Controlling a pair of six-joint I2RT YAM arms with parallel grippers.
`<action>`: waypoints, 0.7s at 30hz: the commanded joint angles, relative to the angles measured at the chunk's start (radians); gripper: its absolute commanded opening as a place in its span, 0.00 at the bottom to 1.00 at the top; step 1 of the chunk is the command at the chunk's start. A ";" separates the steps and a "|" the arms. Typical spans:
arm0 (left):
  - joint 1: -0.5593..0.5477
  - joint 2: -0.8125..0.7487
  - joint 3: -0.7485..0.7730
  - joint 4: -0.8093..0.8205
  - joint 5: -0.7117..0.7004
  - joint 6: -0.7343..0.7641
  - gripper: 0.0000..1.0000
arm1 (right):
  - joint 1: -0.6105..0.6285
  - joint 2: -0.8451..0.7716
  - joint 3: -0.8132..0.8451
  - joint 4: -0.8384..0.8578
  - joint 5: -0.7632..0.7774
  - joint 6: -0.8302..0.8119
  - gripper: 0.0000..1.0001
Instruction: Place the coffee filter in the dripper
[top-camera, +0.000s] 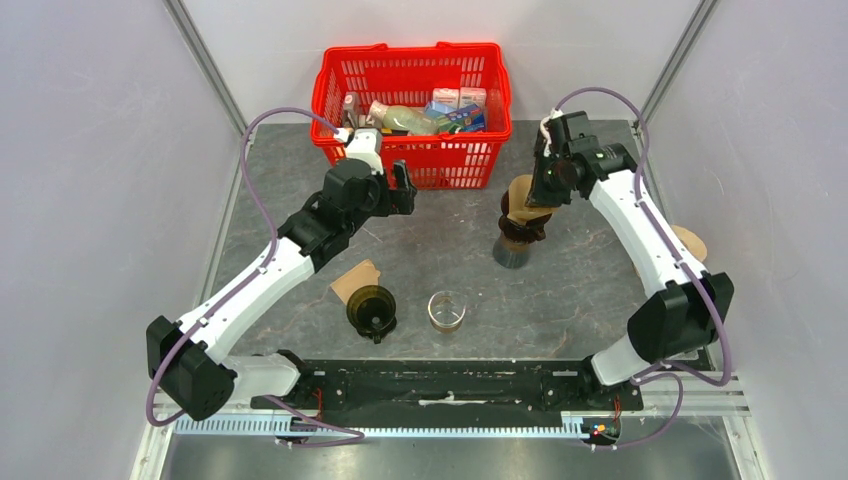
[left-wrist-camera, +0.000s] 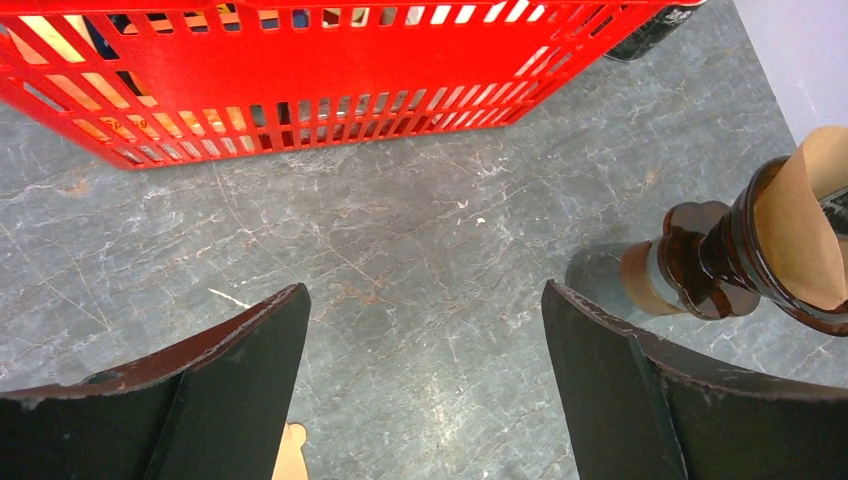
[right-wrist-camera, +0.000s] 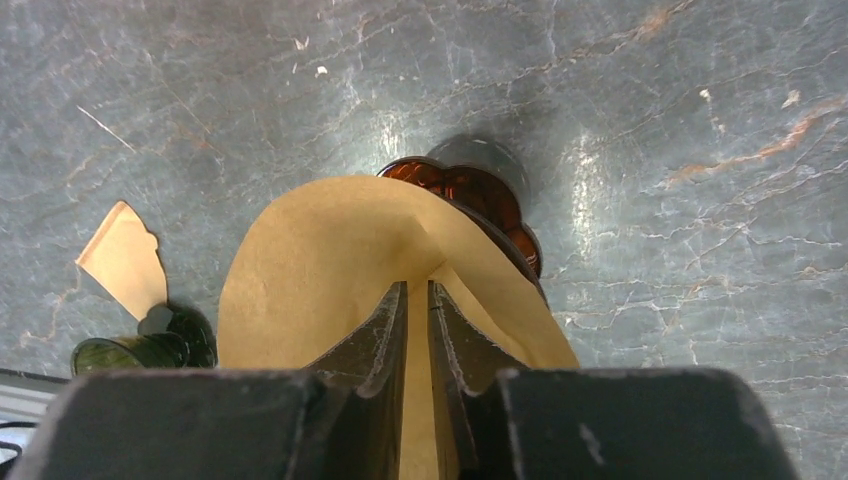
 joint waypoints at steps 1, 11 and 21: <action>0.019 -0.005 -0.005 0.035 -0.032 -0.031 0.93 | 0.027 0.051 0.055 -0.053 0.007 -0.032 0.18; 0.036 -0.005 -0.008 0.037 -0.041 -0.024 0.93 | 0.059 0.079 0.054 -0.075 0.078 -0.048 0.16; 0.046 0.000 -0.007 0.039 -0.035 -0.026 0.94 | 0.073 0.116 0.056 -0.074 0.077 -0.077 0.18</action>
